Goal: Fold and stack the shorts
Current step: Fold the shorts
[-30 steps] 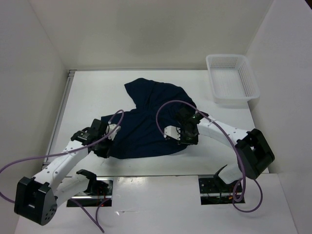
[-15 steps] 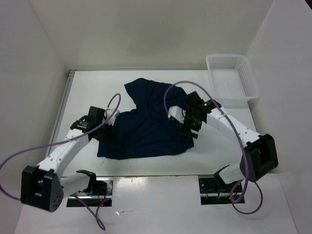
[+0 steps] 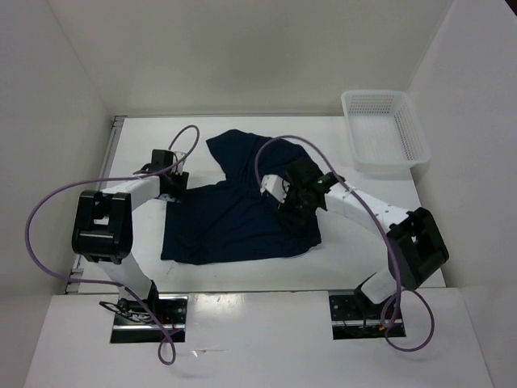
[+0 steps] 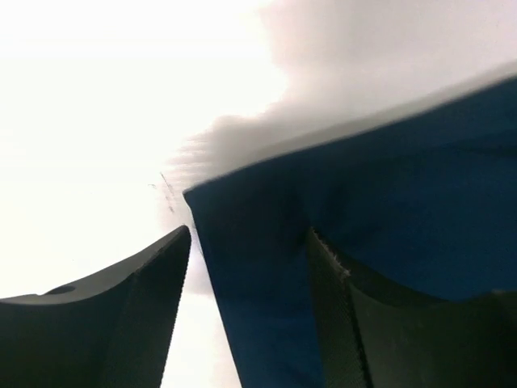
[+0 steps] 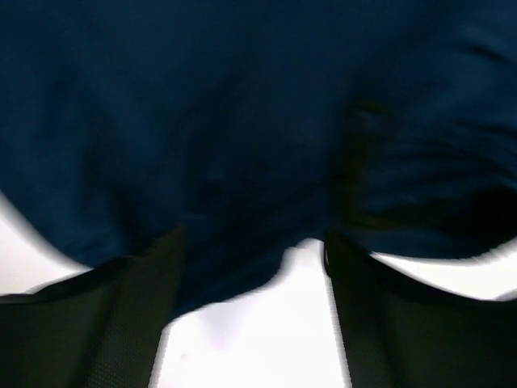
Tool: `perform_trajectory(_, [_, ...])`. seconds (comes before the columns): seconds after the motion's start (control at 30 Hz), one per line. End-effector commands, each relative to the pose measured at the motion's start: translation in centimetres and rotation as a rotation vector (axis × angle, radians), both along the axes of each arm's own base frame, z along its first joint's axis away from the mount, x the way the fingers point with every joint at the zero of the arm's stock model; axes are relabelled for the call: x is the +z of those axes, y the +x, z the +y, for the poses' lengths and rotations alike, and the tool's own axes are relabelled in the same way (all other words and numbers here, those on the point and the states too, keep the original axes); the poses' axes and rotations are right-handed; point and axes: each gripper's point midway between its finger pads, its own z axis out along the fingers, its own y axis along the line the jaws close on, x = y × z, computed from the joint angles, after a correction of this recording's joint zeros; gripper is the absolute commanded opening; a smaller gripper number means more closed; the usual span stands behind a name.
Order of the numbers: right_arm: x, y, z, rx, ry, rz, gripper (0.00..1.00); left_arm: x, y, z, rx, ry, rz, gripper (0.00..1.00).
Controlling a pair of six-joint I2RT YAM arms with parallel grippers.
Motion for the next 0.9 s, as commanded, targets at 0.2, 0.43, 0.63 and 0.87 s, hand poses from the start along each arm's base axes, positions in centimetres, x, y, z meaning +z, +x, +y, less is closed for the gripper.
perform_trajectory(0.2, [-5.1, -7.2, 0.3, 0.256, -0.153, 0.141, 0.34, -2.4, 3.2, 2.4, 0.074, 0.097, -0.064, 0.53])
perform_trajectory(0.43, [-9.0, -10.6, -3.4, 0.386, -0.359, 0.191, 0.08, -1.8, 5.9, 3.5, 0.111, 0.136, -0.084, 0.53])
perform_trajectory(0.63, [-7.0, -8.3, -1.1, 0.338, -0.285, 0.102, 0.08, -0.2, 3.0, 2.3, 0.068, 0.078, -0.028, 0.62])
perform_trajectory(0.87, [2.2, -3.5, 6.9, 0.200, 0.037, 0.023, 0.24, 5.8, 3.4, 0.9, 0.029, 0.026, -0.149, 0.69])
